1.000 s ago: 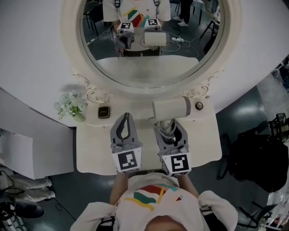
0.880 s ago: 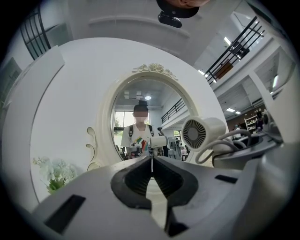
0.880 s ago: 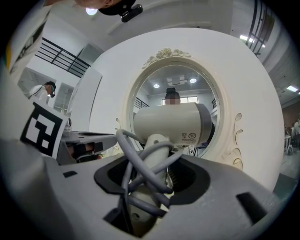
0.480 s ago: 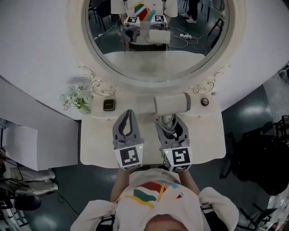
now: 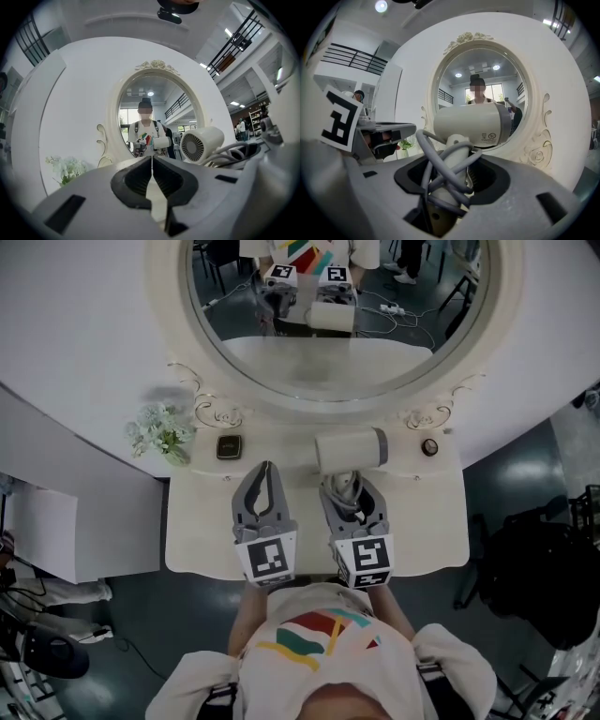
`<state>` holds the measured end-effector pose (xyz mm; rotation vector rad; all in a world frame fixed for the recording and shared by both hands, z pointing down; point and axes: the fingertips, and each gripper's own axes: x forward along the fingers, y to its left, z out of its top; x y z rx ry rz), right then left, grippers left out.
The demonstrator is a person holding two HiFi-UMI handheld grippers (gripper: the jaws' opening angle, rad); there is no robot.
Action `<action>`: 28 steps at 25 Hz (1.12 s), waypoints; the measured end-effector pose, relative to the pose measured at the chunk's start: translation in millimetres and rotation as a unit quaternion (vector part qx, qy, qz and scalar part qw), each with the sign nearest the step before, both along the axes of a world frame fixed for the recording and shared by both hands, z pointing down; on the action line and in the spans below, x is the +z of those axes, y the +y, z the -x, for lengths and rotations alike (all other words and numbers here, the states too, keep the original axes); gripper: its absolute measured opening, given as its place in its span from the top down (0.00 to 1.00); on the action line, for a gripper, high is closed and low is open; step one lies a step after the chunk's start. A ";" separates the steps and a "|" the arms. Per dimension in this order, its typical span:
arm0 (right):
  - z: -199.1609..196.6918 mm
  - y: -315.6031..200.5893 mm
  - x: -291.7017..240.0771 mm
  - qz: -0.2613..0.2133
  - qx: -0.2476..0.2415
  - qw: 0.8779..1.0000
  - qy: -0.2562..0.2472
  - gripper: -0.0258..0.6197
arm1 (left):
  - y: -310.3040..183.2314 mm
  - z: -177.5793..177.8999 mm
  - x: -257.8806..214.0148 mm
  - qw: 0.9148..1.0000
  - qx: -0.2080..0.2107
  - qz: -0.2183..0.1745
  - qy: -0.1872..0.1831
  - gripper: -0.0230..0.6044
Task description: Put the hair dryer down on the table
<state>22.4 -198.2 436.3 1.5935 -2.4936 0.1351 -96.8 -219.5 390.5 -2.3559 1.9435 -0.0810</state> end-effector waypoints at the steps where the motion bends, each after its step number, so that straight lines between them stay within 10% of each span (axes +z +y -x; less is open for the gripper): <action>1: 0.4 0.2 3.6 0.006 -0.001 1.000 0.000 0.63 | 0.0 1.1 1.2 1.000 -0.001 -0.001 -0.001 0.95; 28: -0.4 1.7 115.8 0.167 0.000 0.985 0.032 0.63 | -8.8 13.3 19.2 1.000 -0.014 0.001 -0.008 0.95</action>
